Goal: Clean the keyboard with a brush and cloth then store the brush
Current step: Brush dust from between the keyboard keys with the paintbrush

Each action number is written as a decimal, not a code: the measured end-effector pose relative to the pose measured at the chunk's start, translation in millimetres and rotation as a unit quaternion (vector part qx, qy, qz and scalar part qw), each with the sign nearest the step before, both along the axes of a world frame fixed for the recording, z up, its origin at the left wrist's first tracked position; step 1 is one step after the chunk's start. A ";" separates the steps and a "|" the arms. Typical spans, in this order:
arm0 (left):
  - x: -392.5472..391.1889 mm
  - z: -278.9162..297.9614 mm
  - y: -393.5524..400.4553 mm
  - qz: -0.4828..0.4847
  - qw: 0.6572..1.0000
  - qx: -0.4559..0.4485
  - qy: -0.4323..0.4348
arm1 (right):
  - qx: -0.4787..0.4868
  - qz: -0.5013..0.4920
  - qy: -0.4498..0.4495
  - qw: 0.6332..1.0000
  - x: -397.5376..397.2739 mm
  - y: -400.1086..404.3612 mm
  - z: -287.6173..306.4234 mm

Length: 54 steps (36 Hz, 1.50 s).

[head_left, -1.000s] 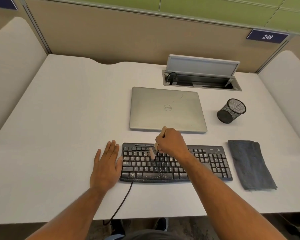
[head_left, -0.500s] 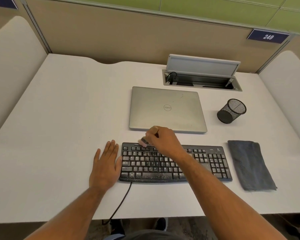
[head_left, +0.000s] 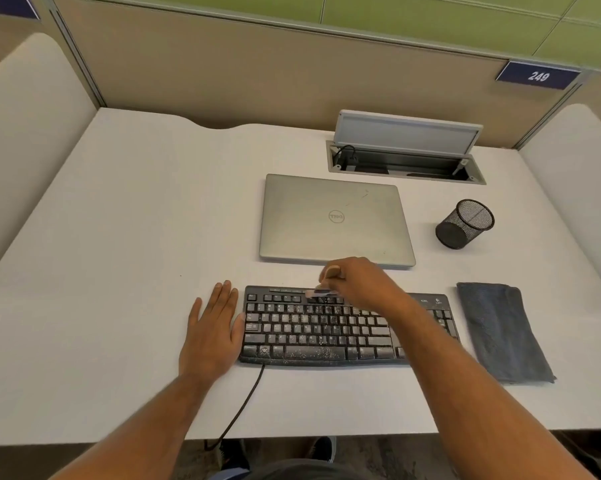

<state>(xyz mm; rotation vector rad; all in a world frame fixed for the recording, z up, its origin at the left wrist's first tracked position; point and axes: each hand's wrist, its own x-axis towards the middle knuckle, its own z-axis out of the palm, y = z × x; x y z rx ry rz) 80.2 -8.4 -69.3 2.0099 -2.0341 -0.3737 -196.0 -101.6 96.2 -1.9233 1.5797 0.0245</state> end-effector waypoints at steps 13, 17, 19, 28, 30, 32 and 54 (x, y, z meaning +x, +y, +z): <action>0.0 -0.7 0.6 0.001 1.000 -0.015 0.002 | 0.013 -0.047 -0.099 0.994 6.4 0.5 8.6; -0.4 0.2 0.0 -0.001 1.000 -0.011 0.001 | 0.026 -0.034 -0.086 0.995 17.4 8.0 0.0; -0.5 0.7 0.1 0.001 1.000 -0.007 0.003 | 0.018 -0.037 -0.058 0.997 13.8 7.7 -0.7; -0.6 1.3 0.7 0.002 1.000 -0.005 0.004 | -0.034 -0.037 0.092 0.995 -14.7 -0.4 6.4; -0.4 0.7 0.9 0.003 1.000 -0.006 0.003 | -0.033 -0.050 0.034 0.998 -4.9 2.7 7.9; -0.7 1.0 0.9 0.004 1.000 -0.006 0.004 | -0.016 -0.070 -0.050 0.996 10.8 7.5 8.0; 0.1 -1.4 -0.2 0.002 1.000 -0.003 0.001 | -0.079 0.052 0.134 0.986 32.1 6.4 8.6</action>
